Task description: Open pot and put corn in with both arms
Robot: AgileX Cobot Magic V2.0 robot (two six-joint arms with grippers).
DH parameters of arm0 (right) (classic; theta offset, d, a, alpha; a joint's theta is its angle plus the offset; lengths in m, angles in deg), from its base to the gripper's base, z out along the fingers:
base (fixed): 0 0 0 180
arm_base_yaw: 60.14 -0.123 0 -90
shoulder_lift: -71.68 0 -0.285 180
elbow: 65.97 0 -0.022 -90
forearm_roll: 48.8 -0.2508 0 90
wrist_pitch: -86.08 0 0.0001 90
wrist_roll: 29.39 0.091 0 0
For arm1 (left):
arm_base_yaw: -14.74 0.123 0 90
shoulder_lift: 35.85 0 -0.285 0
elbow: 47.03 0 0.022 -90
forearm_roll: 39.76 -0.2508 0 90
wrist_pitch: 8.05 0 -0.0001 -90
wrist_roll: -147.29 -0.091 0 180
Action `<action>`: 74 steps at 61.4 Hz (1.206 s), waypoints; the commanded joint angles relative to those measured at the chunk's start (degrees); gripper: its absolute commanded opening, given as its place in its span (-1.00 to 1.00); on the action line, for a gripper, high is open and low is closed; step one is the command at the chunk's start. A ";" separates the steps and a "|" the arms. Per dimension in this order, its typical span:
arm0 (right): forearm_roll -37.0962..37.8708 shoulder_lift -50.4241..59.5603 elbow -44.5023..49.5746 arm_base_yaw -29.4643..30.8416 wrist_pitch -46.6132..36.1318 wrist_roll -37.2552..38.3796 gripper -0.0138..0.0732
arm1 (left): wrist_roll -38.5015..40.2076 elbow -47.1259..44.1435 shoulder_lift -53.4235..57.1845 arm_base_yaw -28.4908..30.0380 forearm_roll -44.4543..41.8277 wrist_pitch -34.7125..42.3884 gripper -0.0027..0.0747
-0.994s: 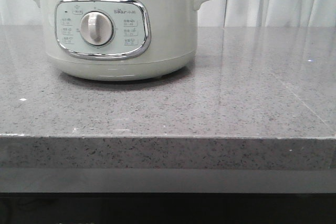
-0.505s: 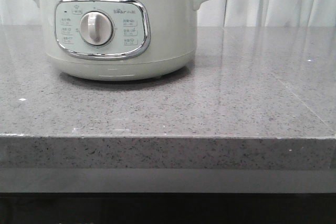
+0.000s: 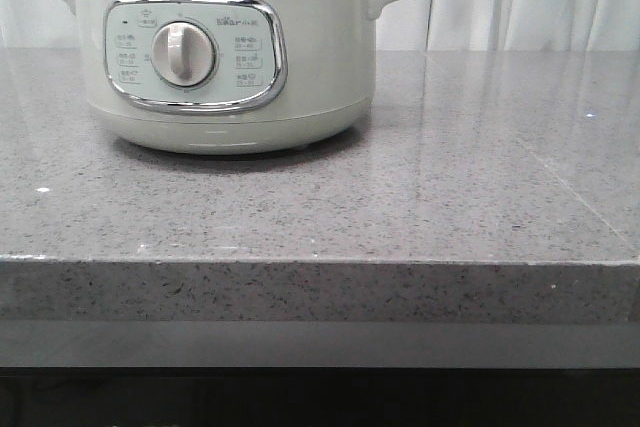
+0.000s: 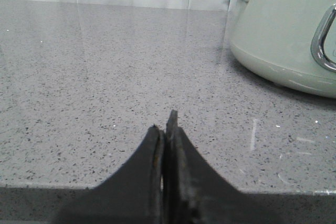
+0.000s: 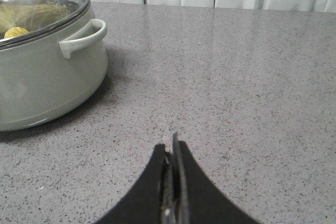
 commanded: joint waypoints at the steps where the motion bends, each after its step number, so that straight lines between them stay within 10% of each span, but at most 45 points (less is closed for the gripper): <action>1: -0.24 -0.02 -1.60 0.33 -4.21 -0.11 -0.84 | 0.42 -0.71 0.94 0.05 0.68 5.03 -0.98; 41: 5.68 13.55 19.65 3.87 -15.93 -0.03 -0.84 | 0.42 -0.71 0.94 0.05 0.68 5.03 -0.98; 74: 5.68 31.13 28.64 12.40 -8.69 0.38 -0.84 | 0.42 -0.71 0.83 0.05 0.68 5.03 -0.98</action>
